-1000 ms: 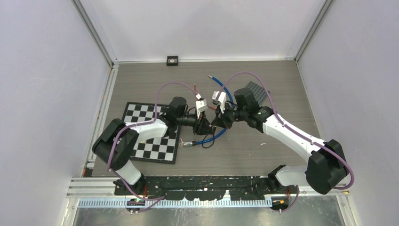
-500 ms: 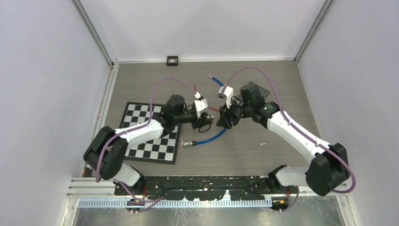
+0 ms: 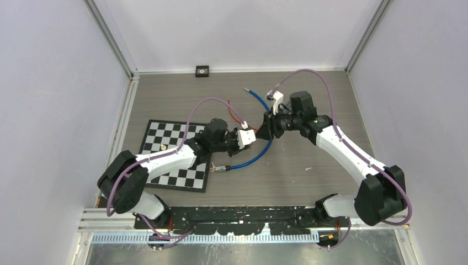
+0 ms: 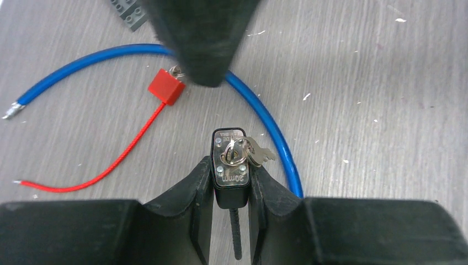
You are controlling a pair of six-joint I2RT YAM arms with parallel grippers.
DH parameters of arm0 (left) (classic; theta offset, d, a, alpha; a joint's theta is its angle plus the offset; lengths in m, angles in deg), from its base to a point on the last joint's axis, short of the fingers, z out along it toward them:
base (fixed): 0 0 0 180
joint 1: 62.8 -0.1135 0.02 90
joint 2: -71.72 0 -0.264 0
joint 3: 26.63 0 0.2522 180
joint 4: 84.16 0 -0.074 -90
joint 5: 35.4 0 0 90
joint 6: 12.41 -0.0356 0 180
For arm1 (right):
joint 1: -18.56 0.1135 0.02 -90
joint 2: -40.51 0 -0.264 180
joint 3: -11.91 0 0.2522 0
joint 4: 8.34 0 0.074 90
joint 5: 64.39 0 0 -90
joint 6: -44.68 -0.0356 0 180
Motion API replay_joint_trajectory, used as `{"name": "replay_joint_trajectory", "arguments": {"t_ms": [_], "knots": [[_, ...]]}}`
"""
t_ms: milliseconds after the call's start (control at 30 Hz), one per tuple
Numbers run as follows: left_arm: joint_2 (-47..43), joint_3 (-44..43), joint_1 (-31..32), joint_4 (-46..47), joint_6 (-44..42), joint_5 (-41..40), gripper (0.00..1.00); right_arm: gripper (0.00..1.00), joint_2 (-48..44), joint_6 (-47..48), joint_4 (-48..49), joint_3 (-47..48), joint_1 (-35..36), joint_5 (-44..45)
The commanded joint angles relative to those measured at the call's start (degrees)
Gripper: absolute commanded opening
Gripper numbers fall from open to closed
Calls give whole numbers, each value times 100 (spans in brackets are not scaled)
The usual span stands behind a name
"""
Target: Unlock with the key
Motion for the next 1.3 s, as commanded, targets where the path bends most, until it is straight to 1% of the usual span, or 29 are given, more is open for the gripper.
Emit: {"name": "replay_joint_trajectory", "arguments": {"t_ms": [0,33,133,233,333,500,633,933,1067,1267], "knots": [[-237,-253,330,97,-697,-1121,0,42,329,-1306,845,107,-271,-652],[-257,-260,407,98,-804,-1345,0,43,389,-1565,962,57,-298,-724],[-295,-303,583,99,-1029,-1875,0,47,508,-1870,1134,-7,-318,-880],[-288,-321,712,138,-1202,-2294,0,51,671,-1996,1019,87,-327,-1096],[-234,-230,835,405,-1425,-2864,0,53,907,-2035,845,167,-339,-1235],[-102,-107,1034,782,-1715,-3433,0,53,1044,-2080,884,37,-370,-1372],[-72,-105,1044,905,-1720,-3573,0,52,1072,-2287,1140,-72,-380,-1515],[16,-105,1143,961,-1827,-3713,0,43,1454,-3183,2096,-118,-417,-1879],[79,-105,1195,1017,-1910,-3790,0,38,1616,-3438,2418,-122,-417,-1979],[198,-148,1261,1066,-2039,-3973,0,25,1687,-3654,2659,-174,-424,-2067]]}}
